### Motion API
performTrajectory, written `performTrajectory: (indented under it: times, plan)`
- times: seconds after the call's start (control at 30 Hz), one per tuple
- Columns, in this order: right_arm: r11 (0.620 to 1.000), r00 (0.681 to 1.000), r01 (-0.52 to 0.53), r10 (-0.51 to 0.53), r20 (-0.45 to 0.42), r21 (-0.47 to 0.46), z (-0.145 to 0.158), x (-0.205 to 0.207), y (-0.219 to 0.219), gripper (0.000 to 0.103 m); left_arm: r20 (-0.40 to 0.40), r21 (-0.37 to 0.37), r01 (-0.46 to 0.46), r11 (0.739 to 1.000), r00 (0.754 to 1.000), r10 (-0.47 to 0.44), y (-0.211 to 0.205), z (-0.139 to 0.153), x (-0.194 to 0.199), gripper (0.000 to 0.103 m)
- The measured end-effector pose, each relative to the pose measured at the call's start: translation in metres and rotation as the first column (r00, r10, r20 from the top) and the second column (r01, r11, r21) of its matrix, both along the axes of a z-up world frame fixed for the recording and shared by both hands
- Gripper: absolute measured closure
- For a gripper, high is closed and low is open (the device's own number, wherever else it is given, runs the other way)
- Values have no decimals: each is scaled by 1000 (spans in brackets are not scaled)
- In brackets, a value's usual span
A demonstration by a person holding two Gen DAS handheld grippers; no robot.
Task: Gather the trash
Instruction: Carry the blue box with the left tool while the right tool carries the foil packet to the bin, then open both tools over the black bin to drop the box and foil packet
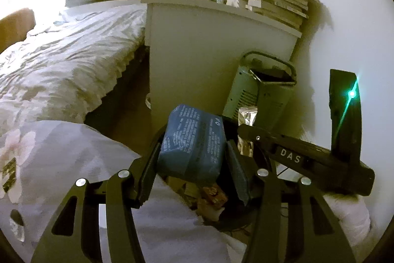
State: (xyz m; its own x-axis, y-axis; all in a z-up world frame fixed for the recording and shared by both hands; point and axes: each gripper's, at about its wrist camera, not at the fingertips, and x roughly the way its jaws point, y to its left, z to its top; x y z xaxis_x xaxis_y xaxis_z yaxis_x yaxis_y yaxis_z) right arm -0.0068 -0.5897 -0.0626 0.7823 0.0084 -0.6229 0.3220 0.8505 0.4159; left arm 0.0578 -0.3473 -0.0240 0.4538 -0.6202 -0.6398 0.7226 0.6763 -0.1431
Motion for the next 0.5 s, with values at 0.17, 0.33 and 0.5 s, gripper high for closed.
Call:
performTrajectory:
  times: [0.17, 0.33, 0.5]
  plan:
    - [1000, 1000, 22, -22, -17, 10, -9, -3, -10, 80, -17, 18, 17, 1000, 1000, -17, -11, -11, 0, 50]
    - [999, 999, 37, -36, -37, 24, -17, -3, -17, 80, -31, 32, 29, 999, 999, -28, -22, -18, 1, 50]
    - [999, 998, 41, -39, -56, 30, -22, -2, -18, 80, -44, 42, 37, 998, 998, -35, -29, -26, 0, 50]
